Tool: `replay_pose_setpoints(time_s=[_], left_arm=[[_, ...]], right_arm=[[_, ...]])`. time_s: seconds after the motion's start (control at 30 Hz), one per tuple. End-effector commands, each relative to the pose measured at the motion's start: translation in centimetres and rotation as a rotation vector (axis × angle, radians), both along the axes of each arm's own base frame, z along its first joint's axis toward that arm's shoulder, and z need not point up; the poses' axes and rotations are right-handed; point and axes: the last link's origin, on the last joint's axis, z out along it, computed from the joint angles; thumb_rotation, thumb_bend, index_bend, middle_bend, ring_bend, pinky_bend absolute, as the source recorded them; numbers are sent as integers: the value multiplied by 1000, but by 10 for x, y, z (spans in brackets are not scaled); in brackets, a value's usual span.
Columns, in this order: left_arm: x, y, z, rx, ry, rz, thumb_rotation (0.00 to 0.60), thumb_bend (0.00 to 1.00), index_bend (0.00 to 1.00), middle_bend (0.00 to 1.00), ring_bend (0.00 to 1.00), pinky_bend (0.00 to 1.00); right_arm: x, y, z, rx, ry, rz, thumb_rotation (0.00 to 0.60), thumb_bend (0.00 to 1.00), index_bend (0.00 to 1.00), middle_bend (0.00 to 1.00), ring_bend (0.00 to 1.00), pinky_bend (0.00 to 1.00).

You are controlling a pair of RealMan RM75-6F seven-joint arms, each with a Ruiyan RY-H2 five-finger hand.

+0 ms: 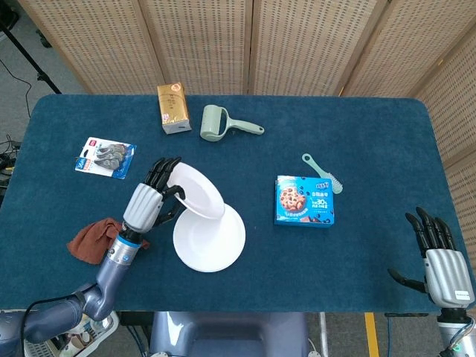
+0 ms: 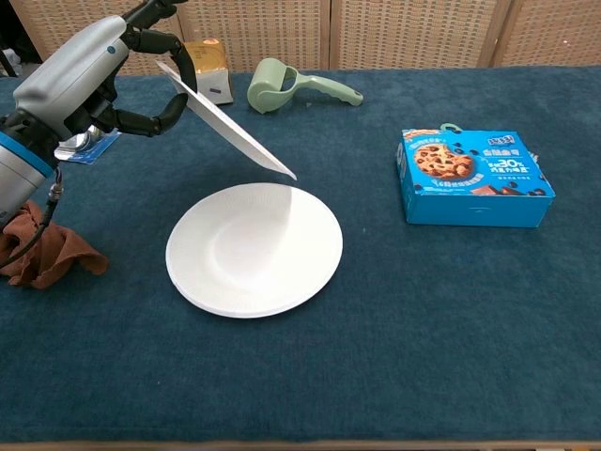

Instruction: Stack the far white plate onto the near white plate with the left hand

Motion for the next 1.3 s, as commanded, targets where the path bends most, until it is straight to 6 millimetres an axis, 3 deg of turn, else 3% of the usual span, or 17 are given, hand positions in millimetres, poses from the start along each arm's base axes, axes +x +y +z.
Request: replay_pose_setpoints(time_s=[0.03, 0.37, 0.6, 0.83, 0.9, 1.07, 1.3], left_arm=[[9, -12, 2, 5, -16, -50, 600, 485, 953, 0, 0, 0], [30, -28, -10, -42, -51, -111, 600, 484, 953, 0, 0, 0], [27, -39, -25, -92, -44, -115, 600, 479, 953, 0, 0, 0], [12, -45, -34, -116, -20, -97, 600, 463, 947, 0, 0, 0], [4, -49, -36, -140, -7, -94, 600, 447, 907, 0, 0, 0], [-24, -56, -30, -195, 30, -71, 600, 380, 702, 0, 0, 0], [-52, -59, -25, -273, 126, -25, 600, 317, 531, 0, 0, 0]], right_arm=[[0, 0, 0, -2, 0, 1, 600, 0, 0, 0, 0, 0], [0, 0, 0, -1, 0, -2, 600, 0, 0, 0, 0, 0], [0, 0, 1, -1, 0, -1, 600, 0, 0, 0, 0, 0], [0, 1, 1, 0, -1, 1, 600, 0, 0, 0, 0, 0], [0, 1, 1, 0, -4, 2, 600, 0, 0, 0, 0, 0], [0, 1, 2, -1, -8, 0, 600, 0, 0, 0, 0, 0], [2, 2, 0, 7, -9, 6, 600, 0, 0, 0, 0, 0]])
